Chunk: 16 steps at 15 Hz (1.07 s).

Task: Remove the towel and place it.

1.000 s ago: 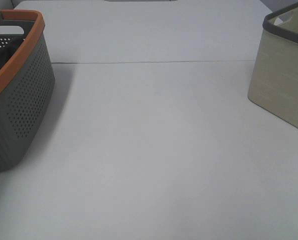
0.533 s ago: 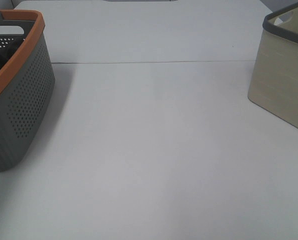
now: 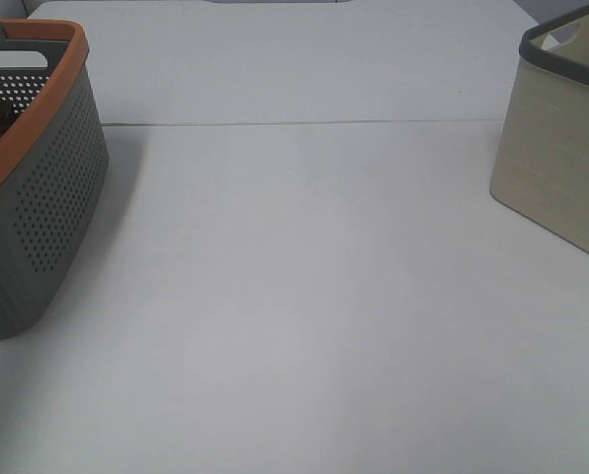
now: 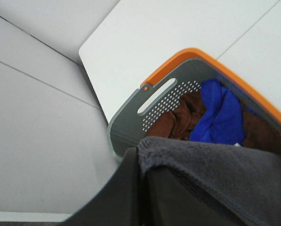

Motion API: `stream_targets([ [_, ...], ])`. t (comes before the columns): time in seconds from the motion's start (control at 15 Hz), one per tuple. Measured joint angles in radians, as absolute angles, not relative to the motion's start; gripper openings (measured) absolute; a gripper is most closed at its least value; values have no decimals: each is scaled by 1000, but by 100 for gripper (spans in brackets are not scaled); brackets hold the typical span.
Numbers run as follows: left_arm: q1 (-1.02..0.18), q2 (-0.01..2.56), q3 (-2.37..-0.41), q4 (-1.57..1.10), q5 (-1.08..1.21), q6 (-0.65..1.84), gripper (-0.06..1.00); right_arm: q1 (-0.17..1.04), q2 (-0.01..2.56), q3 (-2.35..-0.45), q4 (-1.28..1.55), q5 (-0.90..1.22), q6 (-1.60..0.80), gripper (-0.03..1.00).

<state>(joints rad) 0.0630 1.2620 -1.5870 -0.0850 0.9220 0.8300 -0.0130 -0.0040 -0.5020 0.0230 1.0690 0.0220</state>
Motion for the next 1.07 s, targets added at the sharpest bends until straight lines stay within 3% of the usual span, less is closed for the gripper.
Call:
stream_targets([
  [0.33,17,1263,-1723,-201,951,895,0,-13,19,-532,73,1053,0,61],
  [0.8,-353,1544,-2152,-30,953,808,0,-13,368,-595,662,812,-489,61],
  [1.07,-519,1705,-2360,36,952,801,0,-13,492,-595,845,728,-689,61],
])
